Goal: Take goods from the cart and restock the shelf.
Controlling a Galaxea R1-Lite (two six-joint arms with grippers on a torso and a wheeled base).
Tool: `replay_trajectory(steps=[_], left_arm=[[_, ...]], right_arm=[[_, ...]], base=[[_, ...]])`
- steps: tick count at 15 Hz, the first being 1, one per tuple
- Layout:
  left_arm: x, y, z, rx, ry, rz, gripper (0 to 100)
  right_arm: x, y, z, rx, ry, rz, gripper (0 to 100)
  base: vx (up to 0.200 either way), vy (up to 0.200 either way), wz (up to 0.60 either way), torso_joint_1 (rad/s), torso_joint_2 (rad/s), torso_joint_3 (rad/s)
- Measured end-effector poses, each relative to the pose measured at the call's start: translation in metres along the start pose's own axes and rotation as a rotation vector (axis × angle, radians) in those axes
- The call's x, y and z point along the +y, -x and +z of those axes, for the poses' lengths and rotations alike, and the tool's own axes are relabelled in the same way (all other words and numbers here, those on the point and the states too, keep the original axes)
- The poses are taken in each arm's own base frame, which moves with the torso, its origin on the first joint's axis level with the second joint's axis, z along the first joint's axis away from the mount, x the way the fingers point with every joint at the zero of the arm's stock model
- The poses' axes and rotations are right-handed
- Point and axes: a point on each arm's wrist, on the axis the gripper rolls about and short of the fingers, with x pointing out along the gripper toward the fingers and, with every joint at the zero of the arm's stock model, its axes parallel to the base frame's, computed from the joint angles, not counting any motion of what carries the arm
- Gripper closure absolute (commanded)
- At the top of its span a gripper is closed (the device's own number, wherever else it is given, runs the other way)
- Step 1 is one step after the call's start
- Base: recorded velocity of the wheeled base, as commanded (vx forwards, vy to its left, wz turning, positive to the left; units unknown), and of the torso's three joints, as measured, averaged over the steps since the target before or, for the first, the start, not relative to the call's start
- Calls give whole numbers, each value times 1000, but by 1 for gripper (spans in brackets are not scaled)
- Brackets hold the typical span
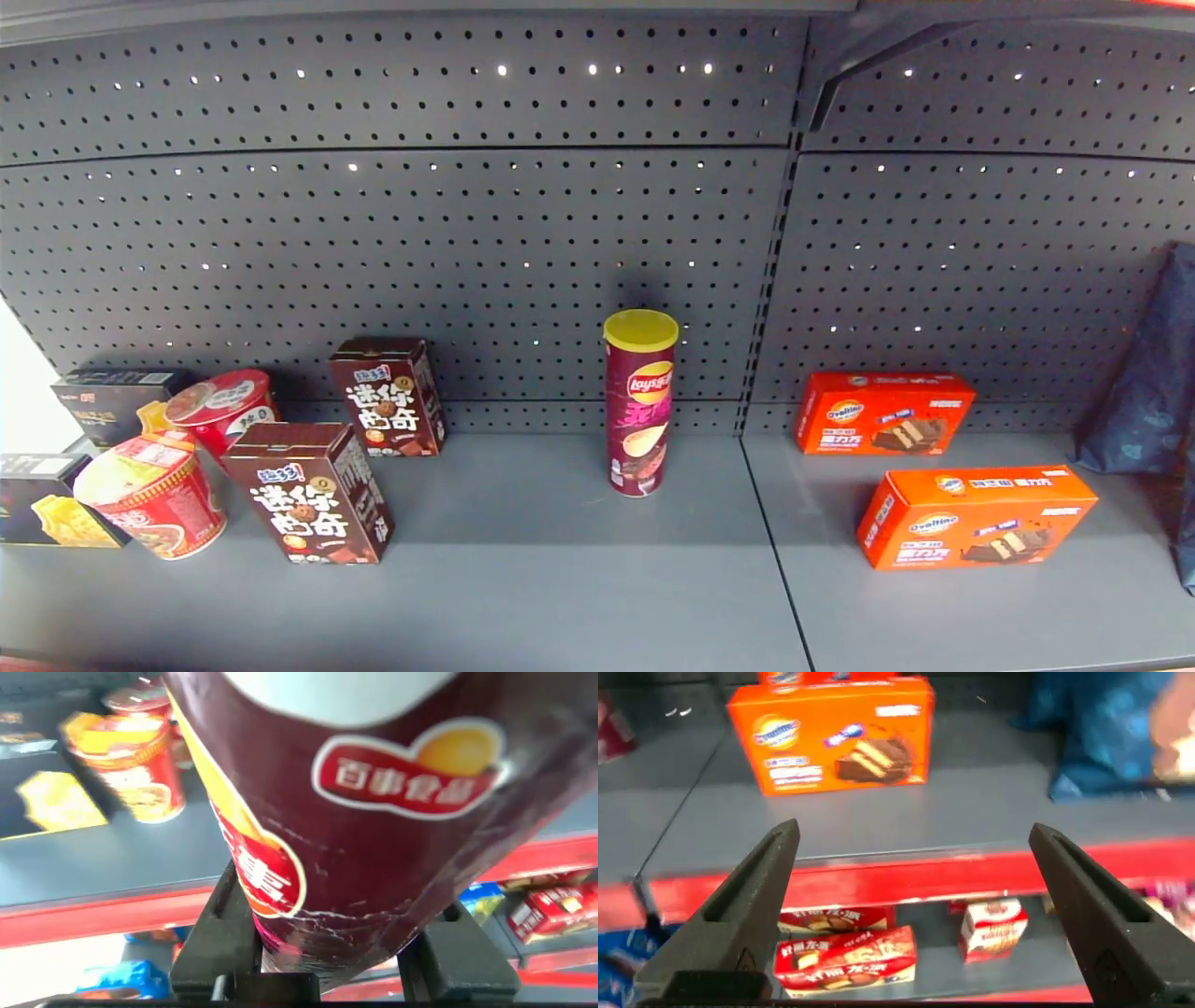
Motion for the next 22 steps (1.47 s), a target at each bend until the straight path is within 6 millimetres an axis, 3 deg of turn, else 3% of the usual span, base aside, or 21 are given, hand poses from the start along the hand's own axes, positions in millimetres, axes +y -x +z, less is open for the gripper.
replay_trajectory(steps=[2,3,5,8,13,18,22], left_arm=[[0,2,2,-8,-1,6,100],[0,3,2,-13,-1,4,100],[0,2,0,-9,-1,-2,100],[0,0,-2,6,-1,-17,100],[1,-5,4,41,-2,-80,100],[2,-22,37,48,-3,-97,100],[1,-33,42,87,-15,-110,100]], right_arm=[[1,-2,15,-16,69,31,0],[2,-2,32,-50,124,61,0],[4,-9,56,-53,96,148,0],[11,-20,82,-28,69,444,0],[34,-57,127,49,68,718,0],[73,-109,137,153,28,836,0],[91,-136,134,209,32,851,0]], base=[[0,0,0,0,0,0],[0,0,0,0,0,0],[0,0,0,0,0,0],[0,0,0,0,0,0],[0,0,0,0,0,0],[0,0,0,0,0,0],[0,0,0,0,0,0]])
